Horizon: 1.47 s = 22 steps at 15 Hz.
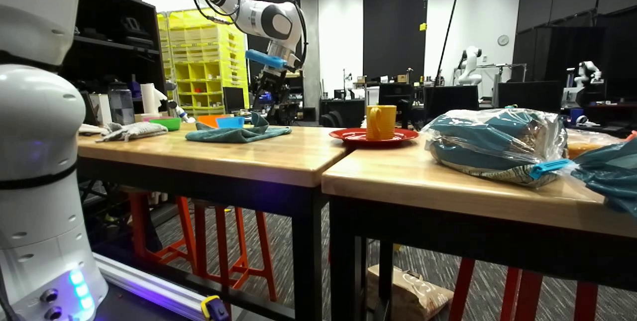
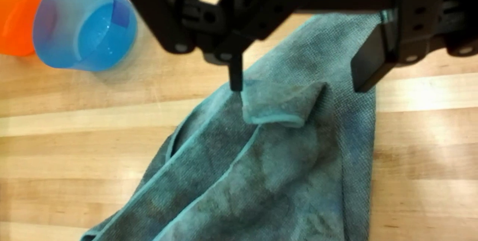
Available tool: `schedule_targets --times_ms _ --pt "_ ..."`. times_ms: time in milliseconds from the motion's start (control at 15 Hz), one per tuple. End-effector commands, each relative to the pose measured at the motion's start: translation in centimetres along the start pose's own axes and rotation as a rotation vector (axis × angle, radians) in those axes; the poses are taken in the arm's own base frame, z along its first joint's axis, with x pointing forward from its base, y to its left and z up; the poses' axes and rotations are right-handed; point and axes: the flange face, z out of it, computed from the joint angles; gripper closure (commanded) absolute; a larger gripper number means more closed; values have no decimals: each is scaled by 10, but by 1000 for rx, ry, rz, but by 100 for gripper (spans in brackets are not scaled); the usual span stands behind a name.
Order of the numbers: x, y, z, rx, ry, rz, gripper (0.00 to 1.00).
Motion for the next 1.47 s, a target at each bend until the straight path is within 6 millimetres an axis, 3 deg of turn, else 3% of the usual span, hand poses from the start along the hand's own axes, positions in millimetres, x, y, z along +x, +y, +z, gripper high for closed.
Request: schedule_targets --times_ms 0,133,333,400,533,733,1133,1400 --pt "-16 -11 -11 6 19 -5 0" --pt "-24 -19 -10 27 17 -4 0" --pt "-54 -38 -9 55 -3 -13 0" --pt "-66 -43 -7 67 -10 -22 25" --pt "-85 -51 -4 71 -20 -38 31" --pt "-104 -57 -3 80 -5 -84 54" --pt "-106 -51 10 52 25 -161 99" --pt "-95 -39 26 27 47 -195 100"
